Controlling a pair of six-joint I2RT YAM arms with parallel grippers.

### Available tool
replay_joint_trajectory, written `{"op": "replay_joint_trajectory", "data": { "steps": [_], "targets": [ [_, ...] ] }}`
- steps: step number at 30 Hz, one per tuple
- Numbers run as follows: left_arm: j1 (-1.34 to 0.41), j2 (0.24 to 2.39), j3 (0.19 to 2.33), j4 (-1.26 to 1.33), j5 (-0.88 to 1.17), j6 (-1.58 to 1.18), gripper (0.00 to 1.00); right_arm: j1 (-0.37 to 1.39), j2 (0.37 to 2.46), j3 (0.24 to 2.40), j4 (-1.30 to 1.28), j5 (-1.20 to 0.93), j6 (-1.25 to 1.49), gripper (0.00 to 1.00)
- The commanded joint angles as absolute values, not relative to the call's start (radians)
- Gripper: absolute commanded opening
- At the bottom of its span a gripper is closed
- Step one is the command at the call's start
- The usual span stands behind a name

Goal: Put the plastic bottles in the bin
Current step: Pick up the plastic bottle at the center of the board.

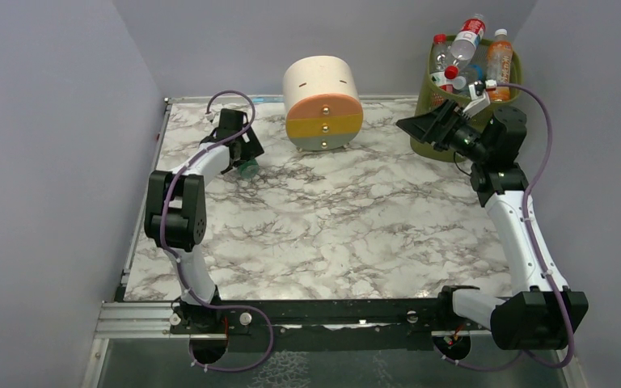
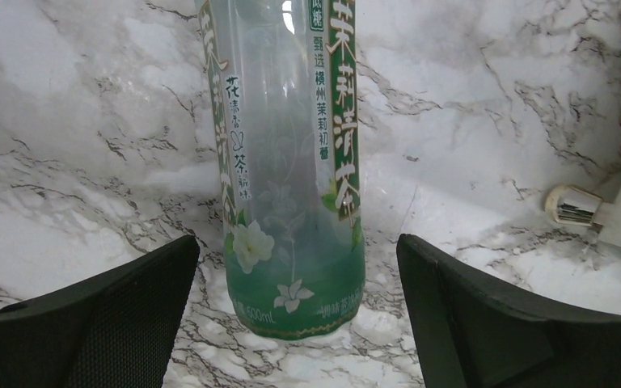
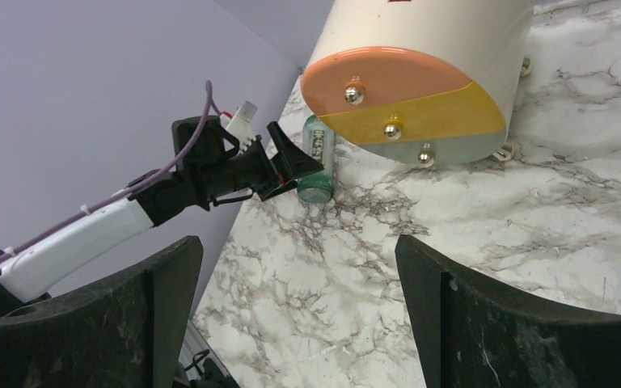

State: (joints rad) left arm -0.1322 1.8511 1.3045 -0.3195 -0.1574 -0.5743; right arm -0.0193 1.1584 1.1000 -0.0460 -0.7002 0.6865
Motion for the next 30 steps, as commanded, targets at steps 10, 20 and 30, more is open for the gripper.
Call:
{"op": "replay_joint_trajectory", "data": {
  "steps": [10, 20, 30],
  "targets": [
    [-0.126, 1.957, 1.388, -0.327, -0.225, -0.575, 0.90, -0.011, 1.175, 1.064, -0.001, -0.749, 0.670, 0.92],
    [-0.126, 1.914, 1.312, -0.309, -0.209, -0.574, 0.63, 0.004, 1.186, 1.047, 0.006, -0.750, 0.675, 0.92],
    [-0.126, 1.761, 1.194, -0.300, -0.155, -0.590, 0.60, 0.018, 1.180, 1.037, 0.003, -0.753, 0.674, 0.92]
  ]
}}
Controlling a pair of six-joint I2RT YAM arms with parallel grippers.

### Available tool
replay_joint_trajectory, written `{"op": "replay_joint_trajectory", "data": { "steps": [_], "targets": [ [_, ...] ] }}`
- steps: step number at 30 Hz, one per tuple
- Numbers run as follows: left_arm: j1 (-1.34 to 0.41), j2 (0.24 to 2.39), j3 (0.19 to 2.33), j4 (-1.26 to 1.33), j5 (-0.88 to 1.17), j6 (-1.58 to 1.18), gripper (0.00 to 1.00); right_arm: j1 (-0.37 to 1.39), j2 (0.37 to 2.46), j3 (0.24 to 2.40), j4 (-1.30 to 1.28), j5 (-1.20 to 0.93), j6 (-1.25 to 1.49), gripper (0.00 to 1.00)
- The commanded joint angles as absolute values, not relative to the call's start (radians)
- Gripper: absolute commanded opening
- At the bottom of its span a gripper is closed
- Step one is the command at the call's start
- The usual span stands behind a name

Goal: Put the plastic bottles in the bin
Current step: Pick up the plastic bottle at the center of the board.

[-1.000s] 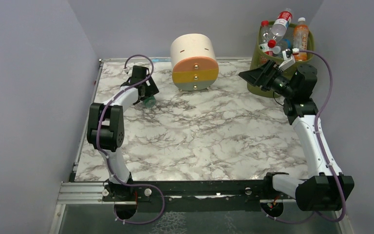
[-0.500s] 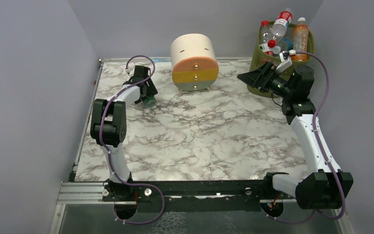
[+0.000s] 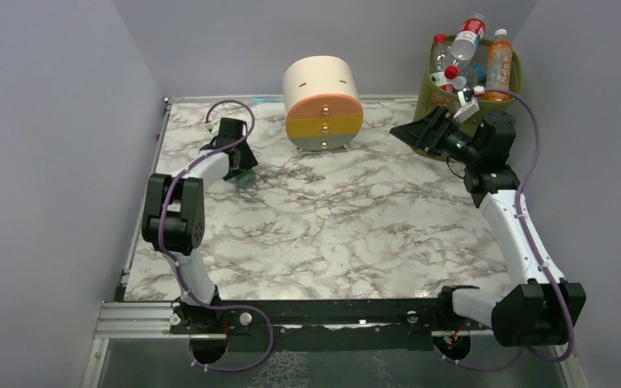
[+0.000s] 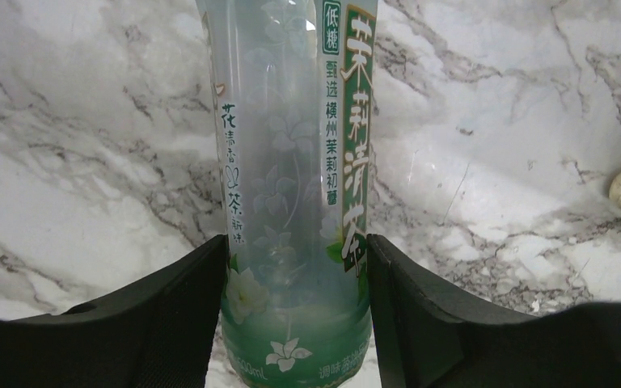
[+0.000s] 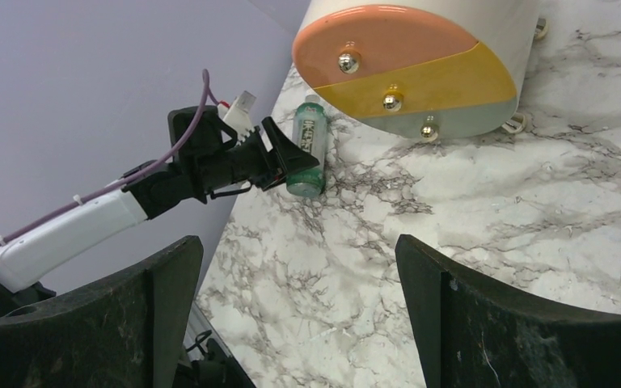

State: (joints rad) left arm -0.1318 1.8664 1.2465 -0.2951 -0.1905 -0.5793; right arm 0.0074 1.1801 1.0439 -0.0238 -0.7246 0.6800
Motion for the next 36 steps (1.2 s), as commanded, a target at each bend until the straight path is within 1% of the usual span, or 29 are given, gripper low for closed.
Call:
{"op": "replay_joint_trajectory", "data": {
  "steps": [1, 11, 16, 22, 27, 36],
  "targets": [
    [-0.125, 1.734, 1.179, -0.299, -0.143, -0.594, 0.60, 0.019, 1.179, 1.037, 0.002, -0.753, 0.675, 0.92],
    [-0.129, 1.441, 1.008, -0.290, 0.060, -0.611, 0.59, 0.048, 1.193, 1.018, 0.009, -0.768, 0.679, 0.92],
    [-0.130, 1.293, 0.941, -0.303, 0.181, -0.609, 0.59, 0.094, 1.216, 1.023, 0.007, -0.765, 0.675, 0.92],
    [-0.132, 1.156, 0.903, -0.302, 0.360, -0.658, 0.59, 0.194, 1.273, 1.060, 0.009, -0.745, 0.682, 0.92],
    [-0.135, 1.052, 0.876, -0.276, 0.463, -0.712, 0.60, 0.287, 1.324, 1.078, 0.047, -0.724, 0.710, 0.92],
    [-0.135, 0.956, 0.759, -0.065, 0.667, -0.878, 0.60, 0.451, 1.438, 1.144, 0.139, -0.672, 0.779, 0.92]
  ]
}}
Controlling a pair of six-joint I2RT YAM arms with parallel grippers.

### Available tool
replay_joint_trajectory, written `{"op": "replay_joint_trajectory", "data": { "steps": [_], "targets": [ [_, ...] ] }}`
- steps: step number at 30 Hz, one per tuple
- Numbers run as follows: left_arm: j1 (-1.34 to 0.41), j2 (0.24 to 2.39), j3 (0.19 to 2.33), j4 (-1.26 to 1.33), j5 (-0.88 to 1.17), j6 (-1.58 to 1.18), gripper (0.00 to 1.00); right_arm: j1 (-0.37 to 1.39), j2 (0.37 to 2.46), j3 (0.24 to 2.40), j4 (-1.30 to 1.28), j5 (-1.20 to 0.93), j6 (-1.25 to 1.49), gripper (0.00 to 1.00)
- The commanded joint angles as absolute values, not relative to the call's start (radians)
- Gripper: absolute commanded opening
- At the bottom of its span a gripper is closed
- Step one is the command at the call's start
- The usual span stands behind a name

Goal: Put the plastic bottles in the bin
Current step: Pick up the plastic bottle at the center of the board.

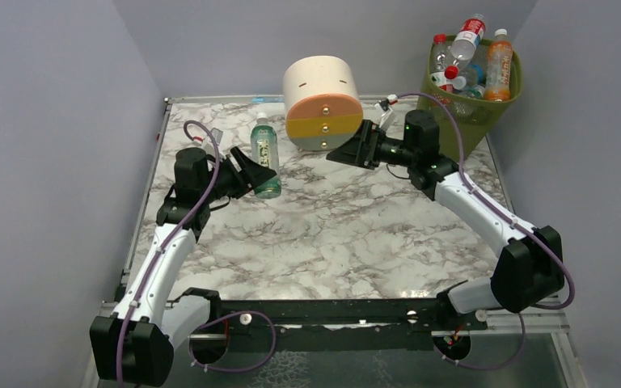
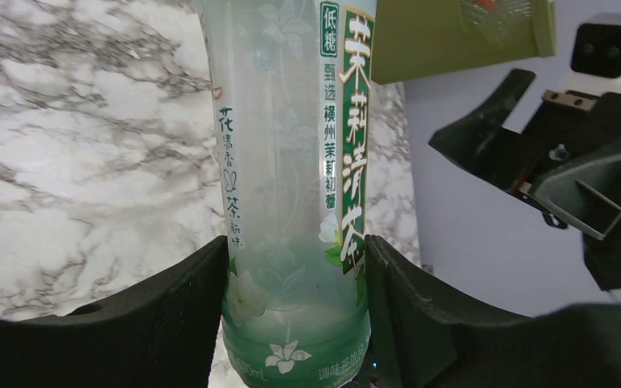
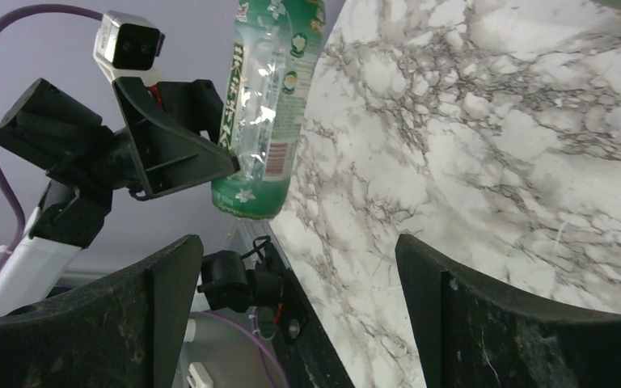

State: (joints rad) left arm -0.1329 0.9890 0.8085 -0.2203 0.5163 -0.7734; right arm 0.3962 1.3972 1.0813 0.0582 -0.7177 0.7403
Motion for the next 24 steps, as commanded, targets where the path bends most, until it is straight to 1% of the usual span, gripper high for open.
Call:
{"op": "replay_joint_trajectory", "data": {
  "steps": [1, 8, 15, 24],
  "targets": [
    [-0.135, 0.951, 0.747, -0.036, 0.685, -0.897, 0.60, 0.469, 1.454, 1.158, 0.140, -0.662, 0.778, 0.92],
    [-0.135, 0.934, 0.710, 0.133, 0.802, -1.014, 0.61, 0.541, 1.542, 1.236, 0.148, -0.620, 0.780, 0.92],
    [-0.141, 0.939, 0.666, 0.269, 0.866, -1.111, 0.62, 0.579, 1.589, 1.267, 0.167, -0.611, 0.789, 0.92],
    [-0.150, 0.949, 0.676, 0.286, 0.884, -1.133, 0.63, 0.590, 1.595, 1.255, 0.212, -0.612, 0.821, 0.92]
  ]
}}
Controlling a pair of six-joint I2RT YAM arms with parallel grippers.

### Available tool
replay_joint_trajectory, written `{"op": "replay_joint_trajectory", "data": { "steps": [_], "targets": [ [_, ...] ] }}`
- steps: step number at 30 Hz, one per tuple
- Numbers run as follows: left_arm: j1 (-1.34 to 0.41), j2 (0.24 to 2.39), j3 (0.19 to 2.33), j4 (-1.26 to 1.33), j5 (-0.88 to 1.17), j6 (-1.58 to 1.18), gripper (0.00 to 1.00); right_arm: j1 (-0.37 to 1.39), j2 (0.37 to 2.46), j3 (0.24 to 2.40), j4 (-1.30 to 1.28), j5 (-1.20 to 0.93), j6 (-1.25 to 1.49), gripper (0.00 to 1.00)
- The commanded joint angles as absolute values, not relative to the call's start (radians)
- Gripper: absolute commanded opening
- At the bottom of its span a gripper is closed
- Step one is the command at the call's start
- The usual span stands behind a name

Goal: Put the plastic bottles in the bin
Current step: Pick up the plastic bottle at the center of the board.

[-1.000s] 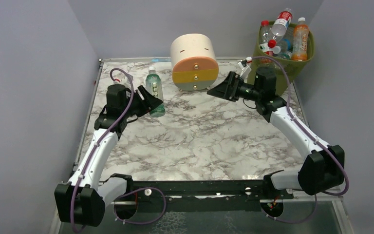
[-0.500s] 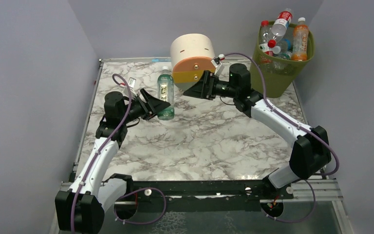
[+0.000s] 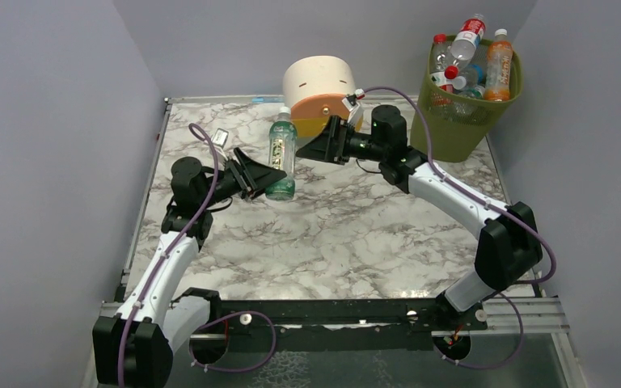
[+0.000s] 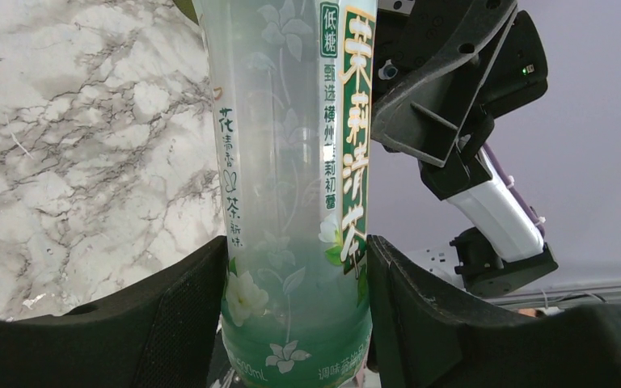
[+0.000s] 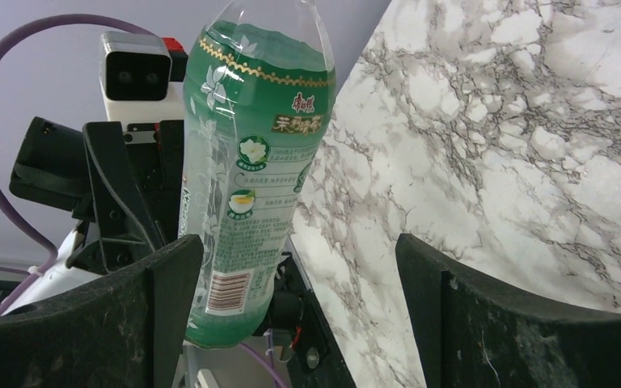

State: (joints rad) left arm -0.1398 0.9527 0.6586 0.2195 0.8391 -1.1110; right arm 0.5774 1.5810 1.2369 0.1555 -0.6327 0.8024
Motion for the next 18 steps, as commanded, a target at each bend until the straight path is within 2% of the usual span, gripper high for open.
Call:
{"op": "replay_joint_trajectory", "data": {
  "steps": [1, 18],
  "targets": [
    [-0.152, 0.949, 0.676, 0.288, 0.884, -1.135, 0.63, 0.590, 1.597, 1.253, 0.218, -0.614, 0.825, 0.92],
    [-0.244, 0.972, 0.674, 0.331, 0.859, -1.156, 0.64, 0.613, 1.641, 1.288, 0.257, -0.640, 0.859, 0.92]
  ]
}}
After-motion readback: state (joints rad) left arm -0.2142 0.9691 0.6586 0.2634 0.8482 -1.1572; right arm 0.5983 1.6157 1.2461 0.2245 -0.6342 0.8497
